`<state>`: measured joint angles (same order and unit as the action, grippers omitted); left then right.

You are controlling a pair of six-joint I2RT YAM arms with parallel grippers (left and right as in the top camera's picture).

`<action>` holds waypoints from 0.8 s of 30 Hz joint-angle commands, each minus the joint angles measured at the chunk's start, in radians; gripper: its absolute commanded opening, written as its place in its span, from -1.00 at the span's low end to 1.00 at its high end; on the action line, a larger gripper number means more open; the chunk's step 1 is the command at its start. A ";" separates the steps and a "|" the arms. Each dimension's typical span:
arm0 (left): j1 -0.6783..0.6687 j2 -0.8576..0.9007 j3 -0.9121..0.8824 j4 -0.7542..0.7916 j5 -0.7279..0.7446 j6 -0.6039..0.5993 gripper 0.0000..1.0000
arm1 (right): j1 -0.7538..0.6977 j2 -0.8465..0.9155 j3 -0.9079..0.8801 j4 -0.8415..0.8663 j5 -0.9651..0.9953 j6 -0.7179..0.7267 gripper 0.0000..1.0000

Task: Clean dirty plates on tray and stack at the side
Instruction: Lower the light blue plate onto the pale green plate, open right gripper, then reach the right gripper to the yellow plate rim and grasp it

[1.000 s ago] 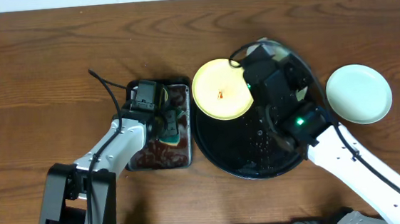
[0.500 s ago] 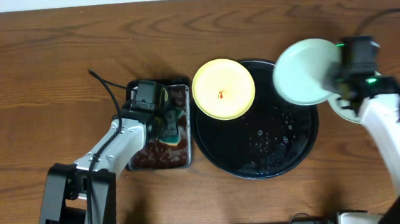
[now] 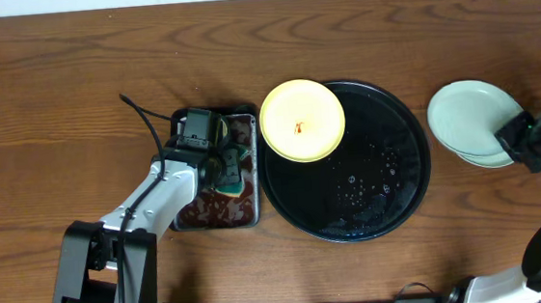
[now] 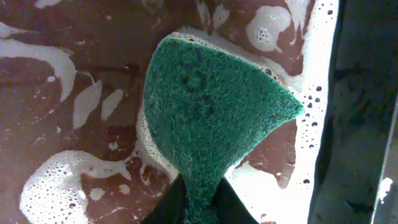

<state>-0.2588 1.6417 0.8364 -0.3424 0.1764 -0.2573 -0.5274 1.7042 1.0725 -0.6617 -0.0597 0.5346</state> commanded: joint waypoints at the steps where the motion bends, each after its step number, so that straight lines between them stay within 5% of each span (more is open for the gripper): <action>1: 0.001 -0.007 -0.015 -0.014 -0.017 0.010 -0.74 | -0.038 0.009 0.011 0.007 -0.028 0.018 -0.97; 5: 0.001 -0.007 -0.015 -0.014 -0.017 0.009 -0.72 | -0.062 0.009 0.011 0.007 -0.048 0.018 -0.94; 10: 0.001 -0.007 -0.015 -0.015 -0.016 0.009 -0.73 | -0.057 0.009 0.011 0.007 -0.197 -0.042 -0.57; 16: 0.000 -0.007 -0.015 -0.015 -0.016 0.010 -0.71 | -0.002 -0.001 0.011 0.039 -0.436 -0.157 -0.43; 24: 0.001 -0.007 -0.015 -0.016 -0.016 0.010 -0.71 | 0.117 -0.058 0.011 0.016 -0.364 -0.176 -0.29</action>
<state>-0.2588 1.6417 0.8364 -0.3428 0.1768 -0.2573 -0.4355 1.6947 1.0725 -0.6334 -0.4339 0.3904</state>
